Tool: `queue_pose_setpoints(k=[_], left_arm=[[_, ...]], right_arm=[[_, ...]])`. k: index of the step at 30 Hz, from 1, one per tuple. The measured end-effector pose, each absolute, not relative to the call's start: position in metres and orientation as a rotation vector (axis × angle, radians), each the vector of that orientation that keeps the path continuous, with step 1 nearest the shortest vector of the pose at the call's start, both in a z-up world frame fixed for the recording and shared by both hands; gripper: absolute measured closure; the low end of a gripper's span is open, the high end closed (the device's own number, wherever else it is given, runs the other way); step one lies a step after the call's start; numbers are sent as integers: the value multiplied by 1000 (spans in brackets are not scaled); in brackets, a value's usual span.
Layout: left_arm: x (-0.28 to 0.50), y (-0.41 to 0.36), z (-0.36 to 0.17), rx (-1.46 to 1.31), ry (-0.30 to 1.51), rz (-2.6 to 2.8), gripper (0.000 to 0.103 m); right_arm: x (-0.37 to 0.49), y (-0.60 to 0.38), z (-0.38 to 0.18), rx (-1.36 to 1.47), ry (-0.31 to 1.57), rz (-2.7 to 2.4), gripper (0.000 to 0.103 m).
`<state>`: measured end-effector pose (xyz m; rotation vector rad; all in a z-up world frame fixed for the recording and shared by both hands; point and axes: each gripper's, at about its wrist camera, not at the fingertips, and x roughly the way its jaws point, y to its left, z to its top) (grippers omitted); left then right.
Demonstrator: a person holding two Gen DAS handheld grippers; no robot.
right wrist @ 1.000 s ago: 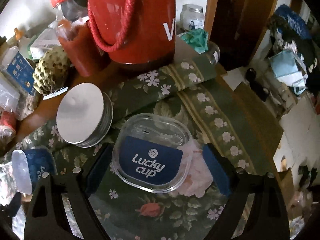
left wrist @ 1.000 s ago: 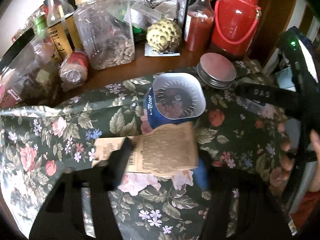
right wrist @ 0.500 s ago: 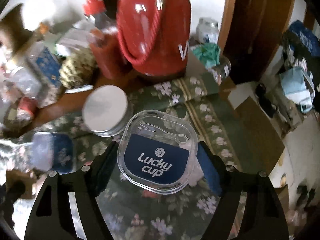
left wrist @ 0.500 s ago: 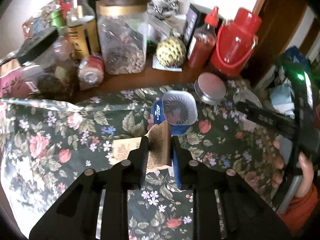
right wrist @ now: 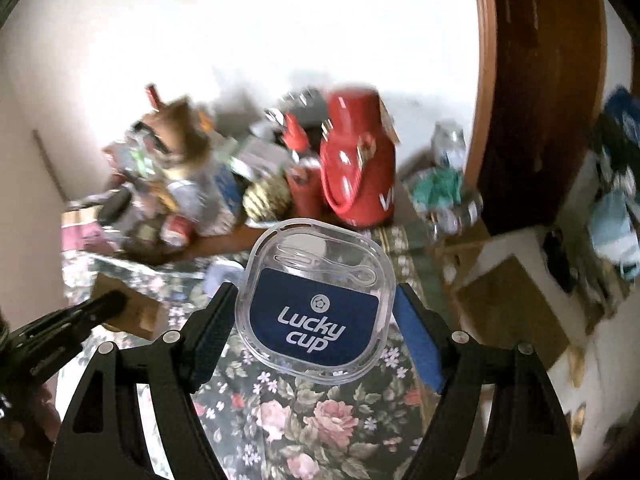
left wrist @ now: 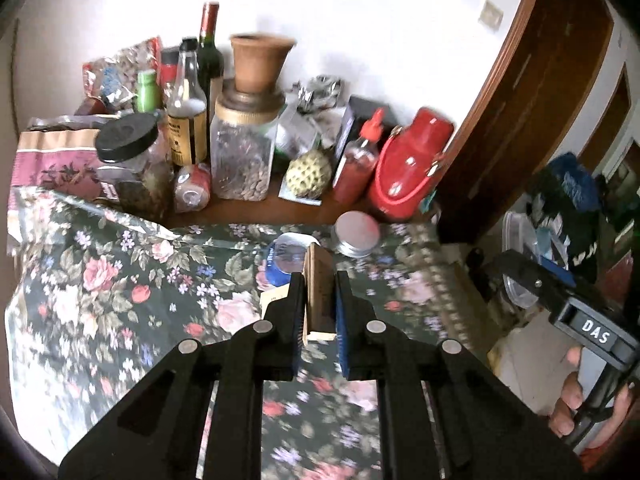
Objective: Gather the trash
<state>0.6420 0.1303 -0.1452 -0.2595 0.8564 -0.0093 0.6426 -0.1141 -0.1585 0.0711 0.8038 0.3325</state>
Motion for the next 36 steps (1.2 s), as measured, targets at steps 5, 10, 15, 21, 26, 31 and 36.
queue_pose_setpoints(k=[5, 10, 15, 21, 26, 31, 36], left_arm=[[599, 101, -117, -244, 782, 41, 90], [553, 75, -96, -214, 730, 101, 90], [512, 56, -76, -189, 683, 131, 90], [474, 42, -52, -139, 614, 110, 90], [443, 46, -47, -136, 597, 65, 90], [390, 61, -44, -133, 596, 19, 90], [317, 83, -46, -112, 594, 33, 90]], right_arm=[[609, -129, -121, 54, 704, 428, 27], [573, -140, -103, 41, 655, 505, 27], [544, -143, -90, 33, 638, 548, 27], [504, -145, -76, 35, 603, 557, 27], [464, -143, -69, 42, 595, 520, 27], [410, -137, -68, 58, 598, 473, 28], [353, -127, -74, 88, 607, 447, 28]])
